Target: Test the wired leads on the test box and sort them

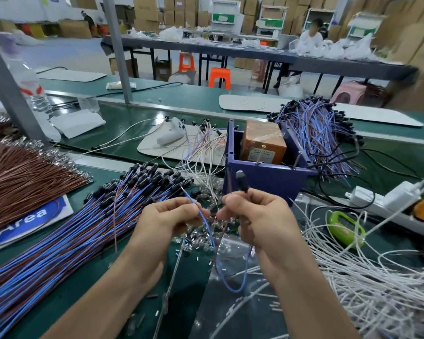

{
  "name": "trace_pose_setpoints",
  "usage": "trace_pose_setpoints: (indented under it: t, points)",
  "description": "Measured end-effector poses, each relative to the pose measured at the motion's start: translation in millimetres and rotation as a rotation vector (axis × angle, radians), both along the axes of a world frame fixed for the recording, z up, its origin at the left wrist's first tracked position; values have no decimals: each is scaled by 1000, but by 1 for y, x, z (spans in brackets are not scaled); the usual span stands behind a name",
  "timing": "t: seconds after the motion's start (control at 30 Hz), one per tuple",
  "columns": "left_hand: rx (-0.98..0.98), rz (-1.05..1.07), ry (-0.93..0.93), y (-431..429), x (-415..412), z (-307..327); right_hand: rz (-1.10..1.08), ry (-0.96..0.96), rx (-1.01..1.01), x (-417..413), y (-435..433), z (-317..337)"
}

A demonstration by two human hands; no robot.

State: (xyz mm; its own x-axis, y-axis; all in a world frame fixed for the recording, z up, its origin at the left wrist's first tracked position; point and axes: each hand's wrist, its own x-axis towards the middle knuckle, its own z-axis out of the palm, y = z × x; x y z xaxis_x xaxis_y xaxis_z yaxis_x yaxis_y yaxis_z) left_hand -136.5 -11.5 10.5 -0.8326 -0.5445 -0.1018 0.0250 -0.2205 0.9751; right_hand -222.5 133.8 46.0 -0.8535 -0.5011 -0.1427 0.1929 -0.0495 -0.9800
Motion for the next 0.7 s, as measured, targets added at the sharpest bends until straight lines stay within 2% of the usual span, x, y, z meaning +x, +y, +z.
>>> trace_pose_setpoints:
  t: [0.13, 0.23, 0.37, 0.47, 0.53, 0.7]
  points:
    - [-37, -93, -17, 19, -25, 22, -280, -118, -155, -8, 15, 7]
    - [58, 10, 30, 38, -50, 34, -449, -161, -203, -12, 28, 15]
    - [254, 126, 125, 51, -72, 37, -496, -149, -298, -15, 51, 28]
    - [327, 177, 148, 49, -77, 36, -466, -89, -254, -19, 66, 40]
    - [277, 159, 142, 49, -78, 35, -412, -50, -163, -24, 72, 44]
    - [-68, 130, 51, 55, -75, 29, -423, 10, -61, -40, 70, 28]
